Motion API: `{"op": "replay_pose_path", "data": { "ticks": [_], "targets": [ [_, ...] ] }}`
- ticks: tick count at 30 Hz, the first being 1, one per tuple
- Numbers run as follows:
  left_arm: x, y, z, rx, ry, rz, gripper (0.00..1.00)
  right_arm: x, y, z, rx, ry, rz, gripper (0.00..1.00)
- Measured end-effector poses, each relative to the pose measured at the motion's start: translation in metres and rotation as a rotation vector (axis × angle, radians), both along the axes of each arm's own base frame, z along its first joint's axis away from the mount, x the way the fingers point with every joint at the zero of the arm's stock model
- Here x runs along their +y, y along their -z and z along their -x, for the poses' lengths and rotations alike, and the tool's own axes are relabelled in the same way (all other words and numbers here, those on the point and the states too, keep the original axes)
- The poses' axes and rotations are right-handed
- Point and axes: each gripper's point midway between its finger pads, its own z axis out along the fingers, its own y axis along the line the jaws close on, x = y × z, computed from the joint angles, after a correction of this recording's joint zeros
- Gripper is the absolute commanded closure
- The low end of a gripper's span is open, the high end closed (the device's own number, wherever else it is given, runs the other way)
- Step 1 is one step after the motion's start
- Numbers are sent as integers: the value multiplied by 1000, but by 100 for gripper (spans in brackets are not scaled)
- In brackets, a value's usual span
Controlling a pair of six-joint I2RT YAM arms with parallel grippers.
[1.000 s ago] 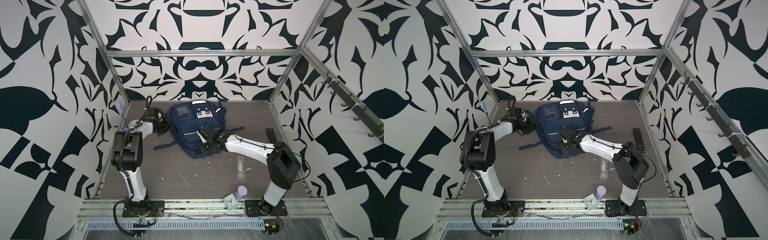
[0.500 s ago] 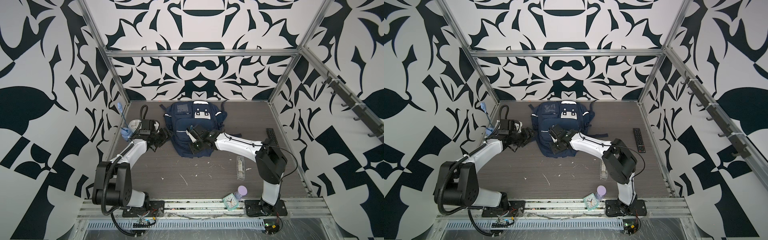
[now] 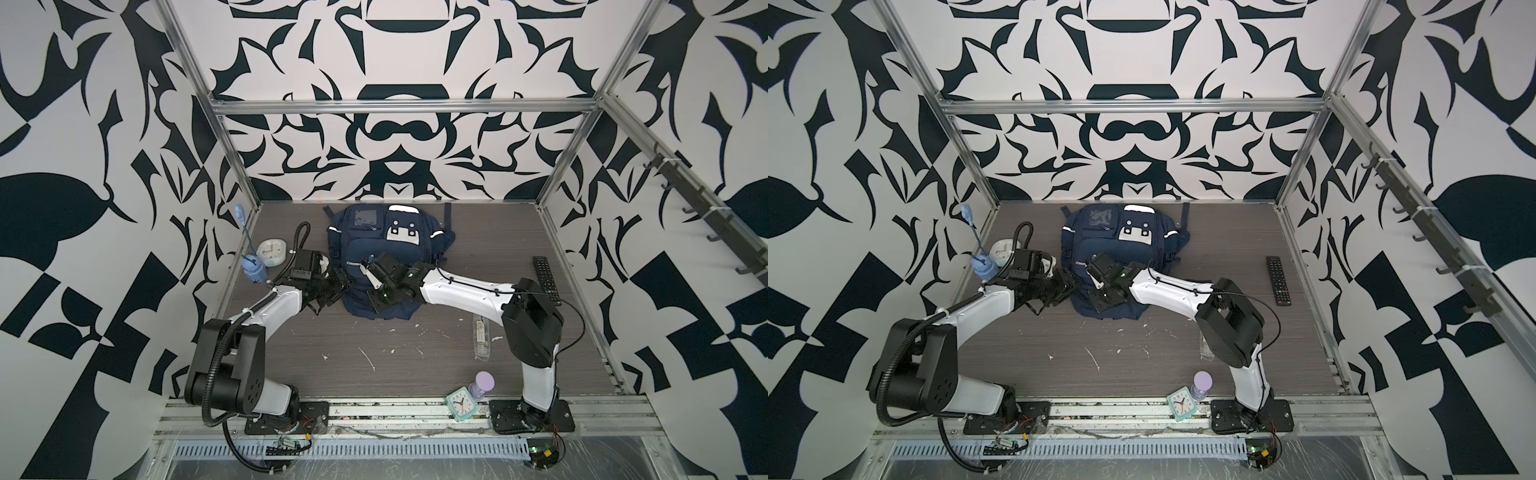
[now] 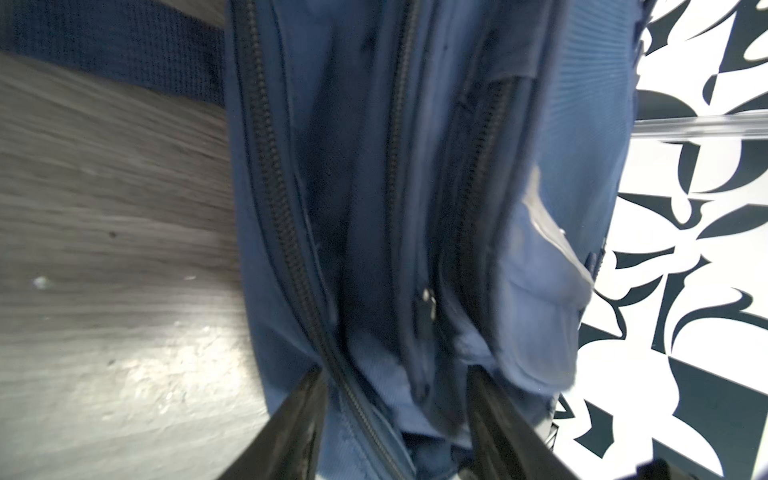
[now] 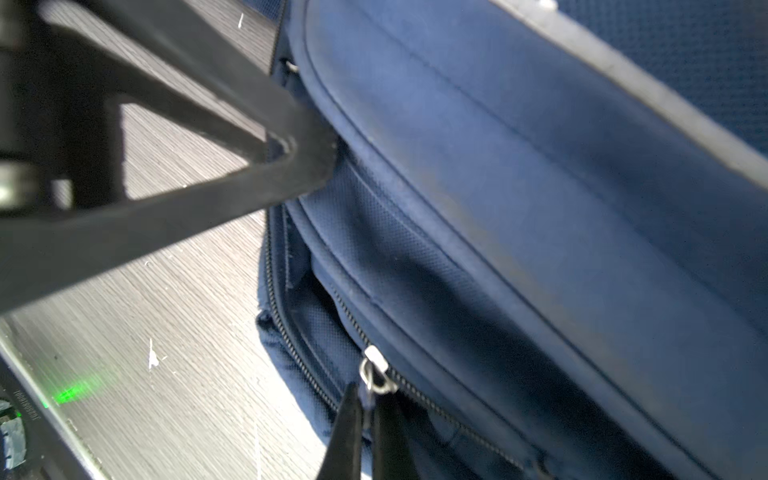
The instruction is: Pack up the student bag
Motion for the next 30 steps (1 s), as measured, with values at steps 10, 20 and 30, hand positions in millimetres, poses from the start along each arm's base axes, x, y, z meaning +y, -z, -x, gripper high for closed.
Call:
{"op": "replay_pose_path", "data": {
  "ticks": [10, 20, 30],
  "targets": [
    [-5, 7, -10, 5, 7, 16, 96, -2, 4, 2, 1, 1, 13, 100],
    [-7, 11, -11, 14, 25, 13, 100, -24, 5, 1, -26, 29, 41, 100],
    [-8, 10, -12, 5, 39, 14, 100, -134, -3, -19, -9, 208, 57, 100]
  ]
}}
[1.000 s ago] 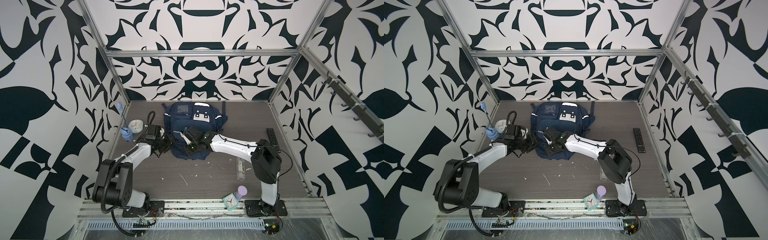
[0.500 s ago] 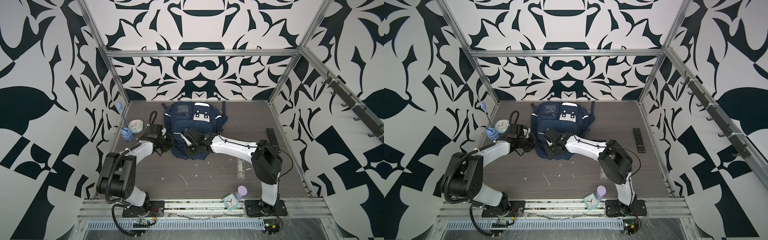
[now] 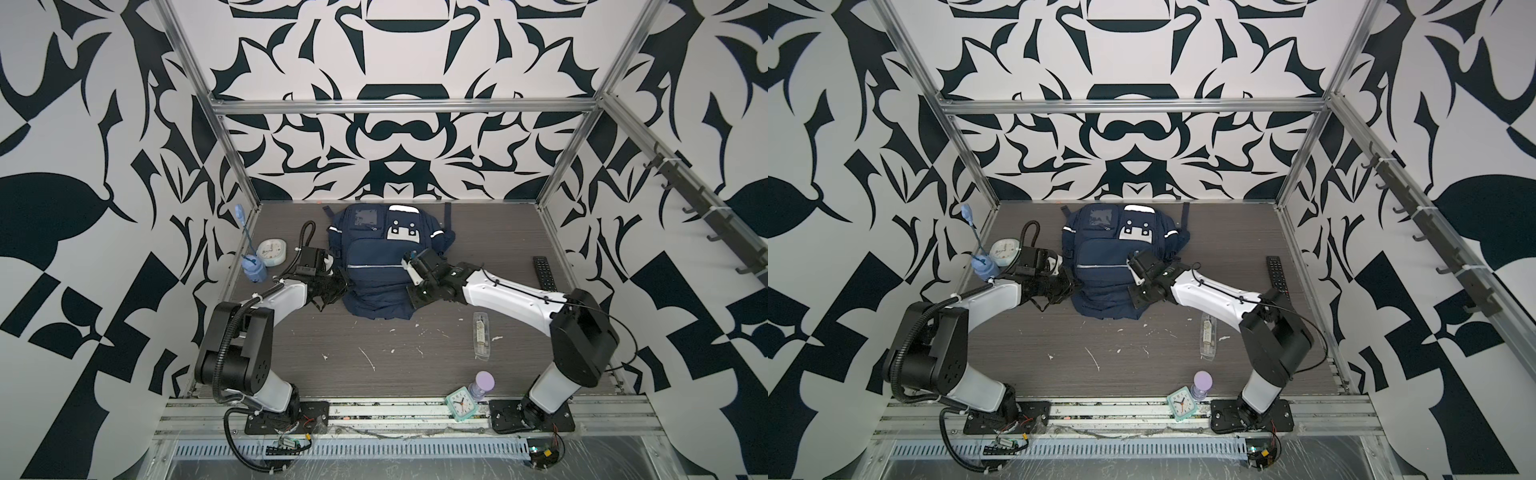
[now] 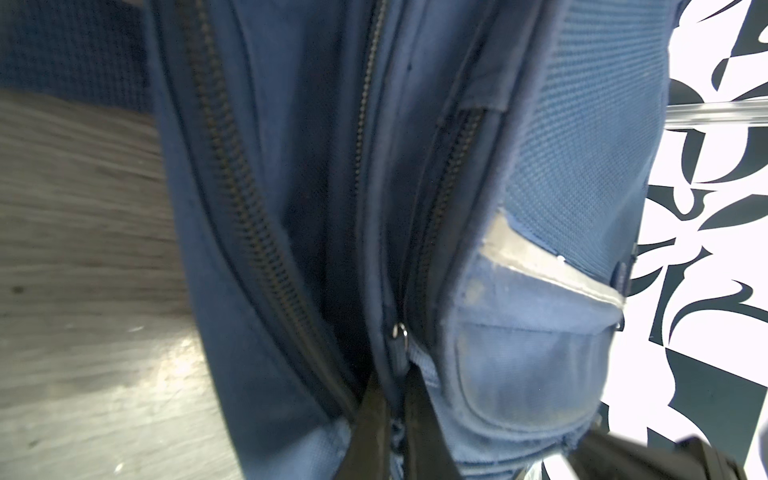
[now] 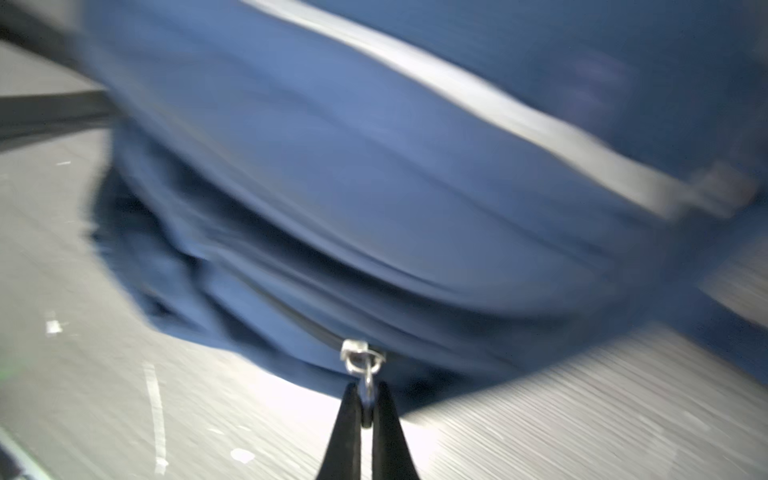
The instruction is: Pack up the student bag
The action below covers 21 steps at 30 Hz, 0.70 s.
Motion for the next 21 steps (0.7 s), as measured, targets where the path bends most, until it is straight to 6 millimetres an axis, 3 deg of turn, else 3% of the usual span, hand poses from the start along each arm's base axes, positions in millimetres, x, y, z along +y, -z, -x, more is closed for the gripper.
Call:
{"op": "replay_pose_path", "data": {
  "ticks": [3, 7, 9, 16, 21],
  "targets": [
    [-2, -2, 0, -2, 11, 10, 100, -33, -1, -13, 2, 81, -16, 100],
    [-6, -3, -2, -1, 24, 17, 100, -41, 0, -15, 7, 100, -32, 100],
    [-5, -4, -5, 1, 22, 12, 97, -39, 2, -12, 18, 93, -36, 100],
    [1, -13, -24, -12, 3, -29, 71, -20, 11, 3, 27, 39, -7, 100],
    [5, -20, -48, -21, -20, -48, 54, 10, 17, 15, 29, -22, 15, 100]
  ]
}}
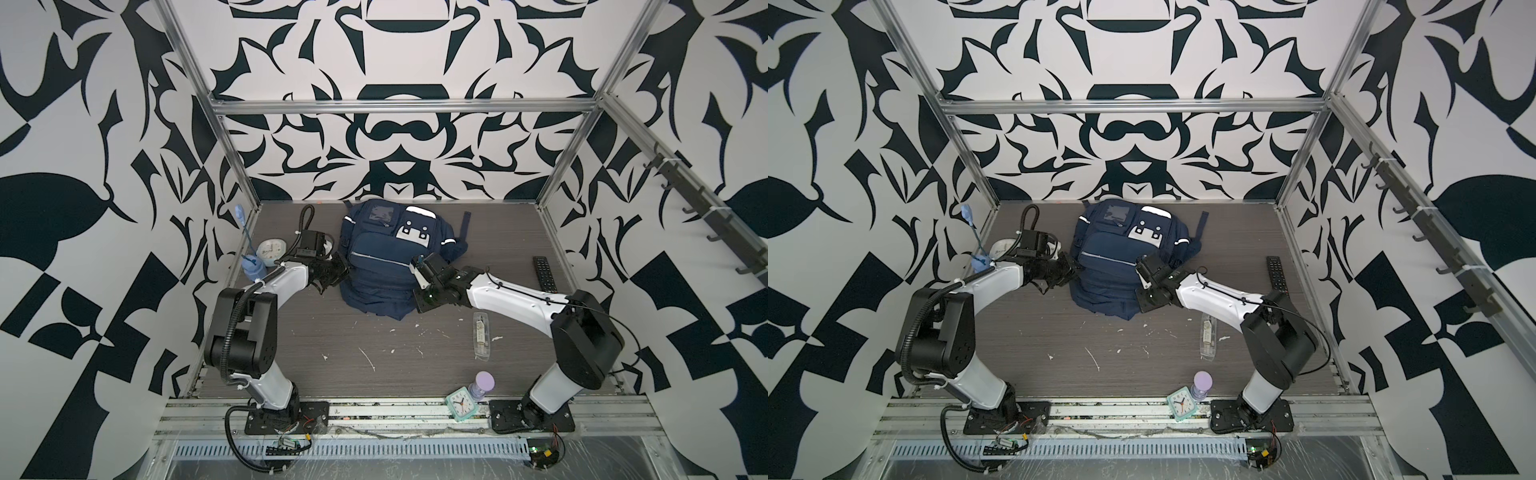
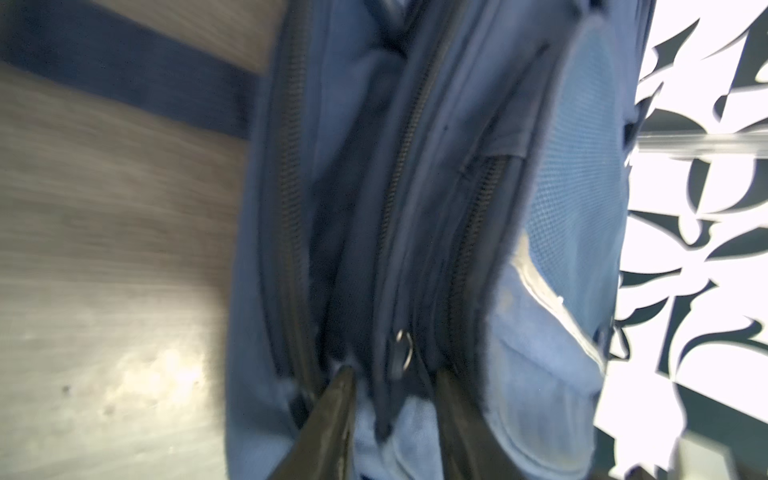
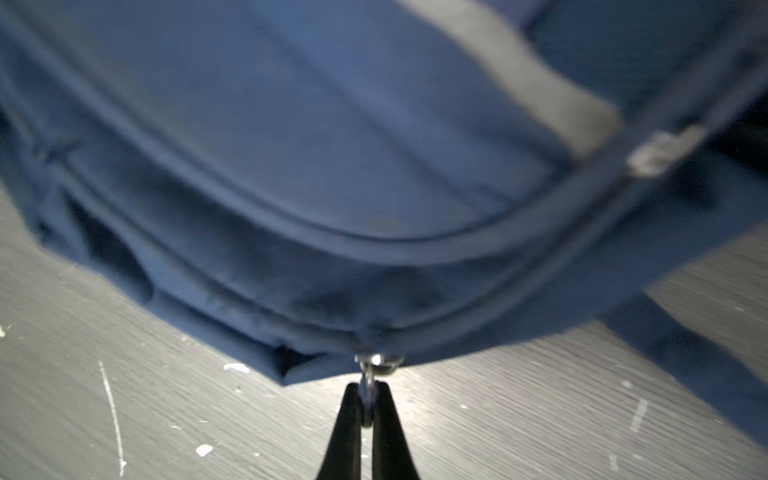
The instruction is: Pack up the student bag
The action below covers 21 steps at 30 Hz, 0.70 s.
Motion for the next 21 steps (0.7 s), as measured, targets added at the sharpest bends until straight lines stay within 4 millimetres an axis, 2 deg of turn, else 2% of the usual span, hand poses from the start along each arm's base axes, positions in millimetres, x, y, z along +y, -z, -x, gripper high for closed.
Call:
{"op": "replay_pose_path", "data": {
  "ticks": [4, 7, 12, 16, 19, 21],
  "targets": [
    [4, -11, -15, -31, -15, -7, 45, 27, -3, 5, -6, -46, -10, 100],
    [6, -16, -15, -41, -18, -11, 38, 49, -5, 9, -12, -85, -19, 100],
    [11, -41, 8, -87, -18, -9, 35, 80, -7, 13, -16, -139, -33, 100],
    [12, -58, 30, -134, -19, 4, 35, 91, -6, 13, -8, -158, -43, 100],
    [9, -49, 41, -113, -15, 16, 36, 97, -4, 15, 2, -169, -50, 100],
    [5, -33, 47, -68, -11, 18, 37, 99, -3, 15, 7, -172, -49, 100]
  ]
}}
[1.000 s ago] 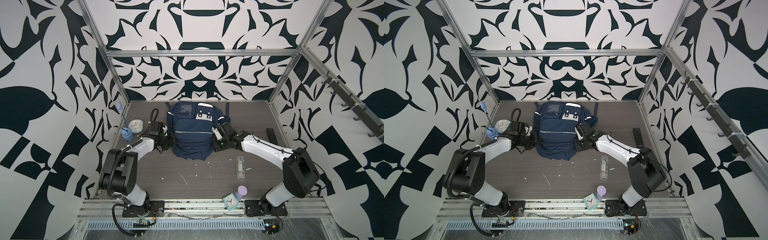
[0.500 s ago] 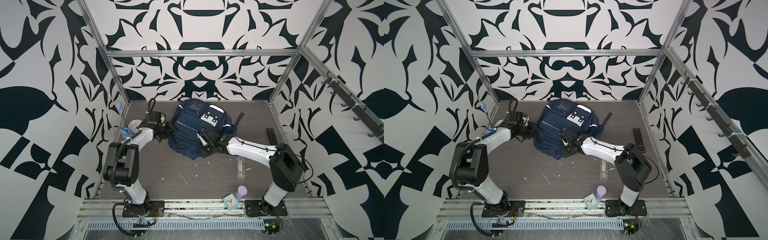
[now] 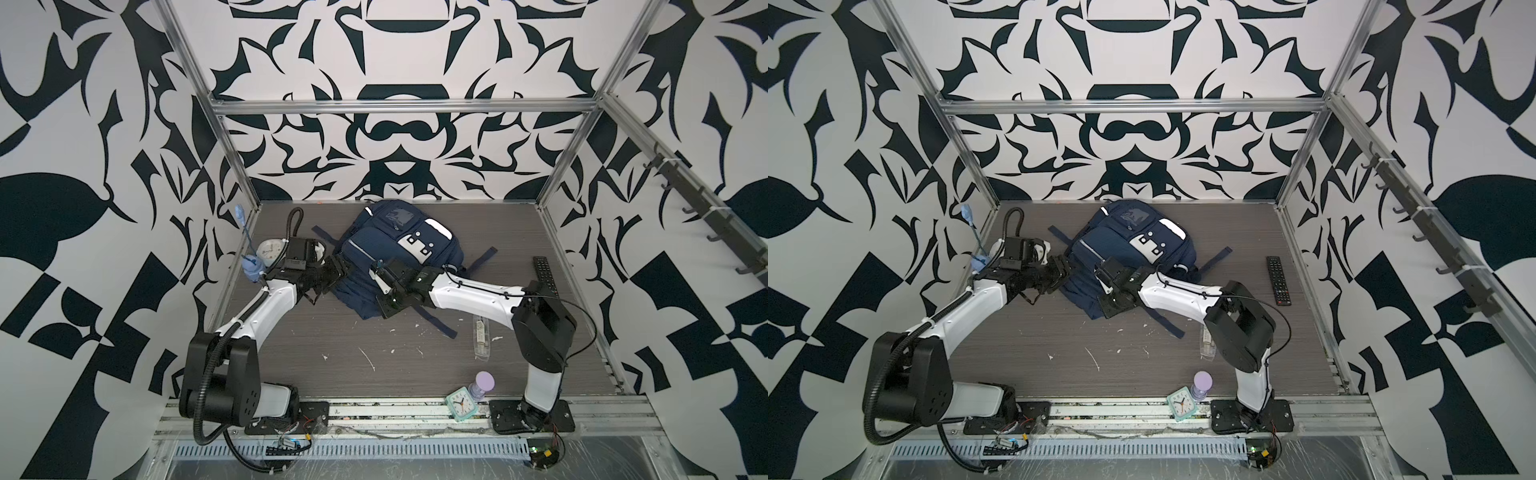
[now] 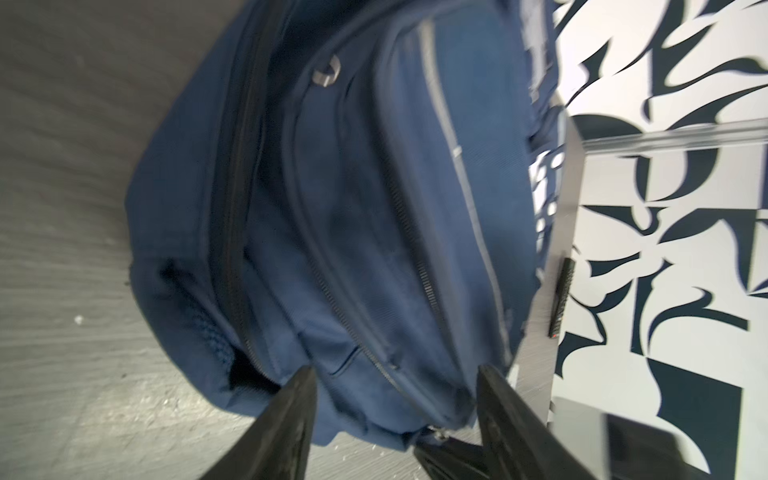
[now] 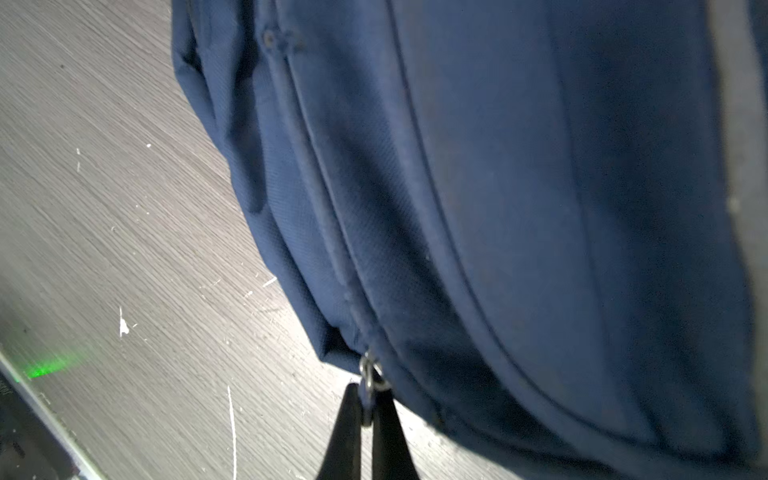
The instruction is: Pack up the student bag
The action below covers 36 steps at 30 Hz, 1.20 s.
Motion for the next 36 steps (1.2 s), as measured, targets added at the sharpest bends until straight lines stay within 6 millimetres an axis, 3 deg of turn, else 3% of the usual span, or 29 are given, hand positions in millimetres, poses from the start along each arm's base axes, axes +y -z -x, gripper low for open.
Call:
{"op": "replay_pose_path", "data": {
  "ticks": [3, 8, 15, 20, 26, 32, 36],
  "targets": [
    [-6, 17, 6, 52, 8, 2, 38, 3, -1, 0, 1, -5, -2, 100],
    [-19, 30, 0, 70, 25, 13, 44, 5, -2, 1, -1, -9, -4, 100],
    [-26, 41, -11, 96, 25, 30, 83, 5, -1, 2, -2, -10, 1, 100],
    [-27, 37, -14, 85, 31, 28, 99, -2, -1, 2, -5, -4, 13, 100],
    [-21, 36, -15, 80, 36, 38, 100, -52, -4, -12, 29, 84, -3, 100],
    [-19, 31, -16, 73, 44, 57, 100, -135, -3, -63, 55, 310, -21, 100],
    [-21, 29, -15, 73, 53, 67, 100, -154, -5, -80, 48, 369, -34, 100]
  ]
}}
